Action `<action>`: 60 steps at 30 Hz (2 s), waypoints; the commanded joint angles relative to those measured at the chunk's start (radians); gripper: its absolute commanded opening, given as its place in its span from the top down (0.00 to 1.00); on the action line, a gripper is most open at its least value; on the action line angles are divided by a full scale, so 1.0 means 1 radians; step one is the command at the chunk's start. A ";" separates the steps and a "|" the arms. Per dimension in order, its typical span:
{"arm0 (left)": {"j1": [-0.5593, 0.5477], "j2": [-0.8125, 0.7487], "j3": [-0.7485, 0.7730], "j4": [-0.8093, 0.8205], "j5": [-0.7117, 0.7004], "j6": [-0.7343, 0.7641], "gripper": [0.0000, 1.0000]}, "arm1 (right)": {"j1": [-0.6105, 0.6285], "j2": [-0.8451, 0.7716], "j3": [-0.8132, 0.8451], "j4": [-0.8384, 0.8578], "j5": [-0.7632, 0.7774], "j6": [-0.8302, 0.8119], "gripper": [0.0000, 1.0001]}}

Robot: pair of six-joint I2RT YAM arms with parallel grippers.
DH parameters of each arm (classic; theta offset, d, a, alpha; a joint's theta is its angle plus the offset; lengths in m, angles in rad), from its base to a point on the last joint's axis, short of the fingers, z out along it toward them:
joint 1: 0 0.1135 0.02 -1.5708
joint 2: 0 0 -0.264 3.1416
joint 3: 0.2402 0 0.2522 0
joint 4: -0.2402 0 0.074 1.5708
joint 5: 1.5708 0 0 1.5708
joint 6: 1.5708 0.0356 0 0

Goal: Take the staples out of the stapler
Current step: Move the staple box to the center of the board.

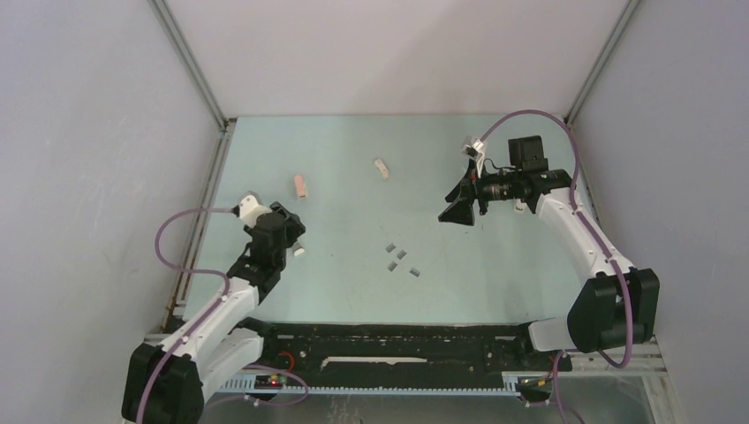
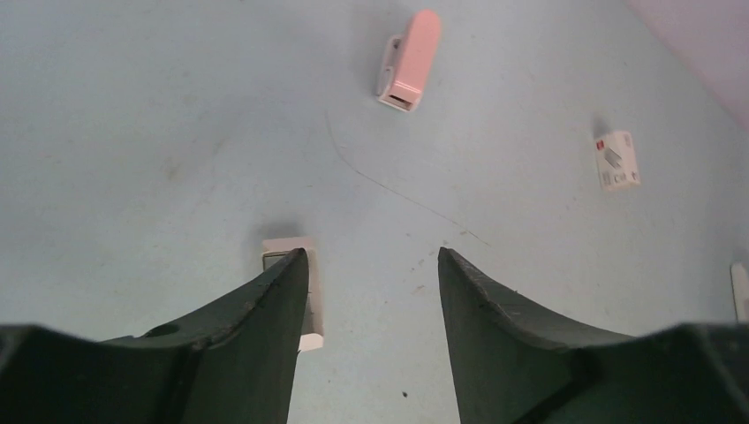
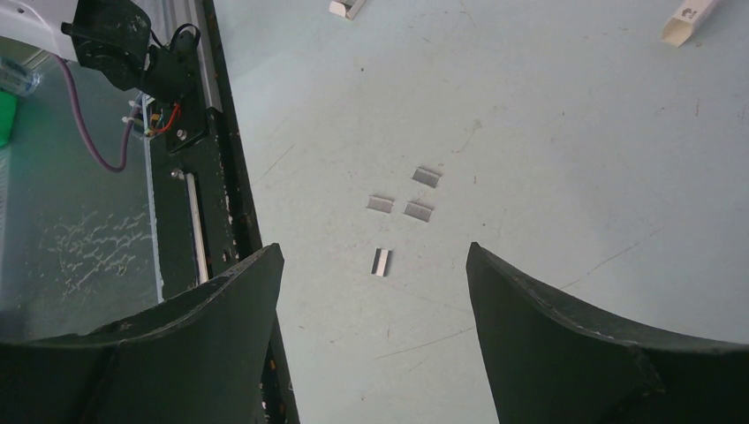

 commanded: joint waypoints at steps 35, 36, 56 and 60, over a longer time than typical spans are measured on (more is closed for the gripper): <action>0.176 0.243 -0.006 -0.044 0.088 -0.144 0.66 | -0.005 0.000 0.000 0.018 -0.019 0.012 0.15; 0.175 0.252 -0.001 -0.046 0.093 -0.144 0.67 | -0.005 0.000 -0.001 0.019 -0.018 0.013 0.15; 0.176 0.287 0.015 -0.035 0.136 -0.121 0.76 | -0.005 0.004 -0.001 0.017 -0.020 0.011 0.15; 0.176 0.296 0.019 -0.034 0.146 -0.116 0.87 | -0.005 0.003 -0.002 0.015 -0.022 0.009 0.15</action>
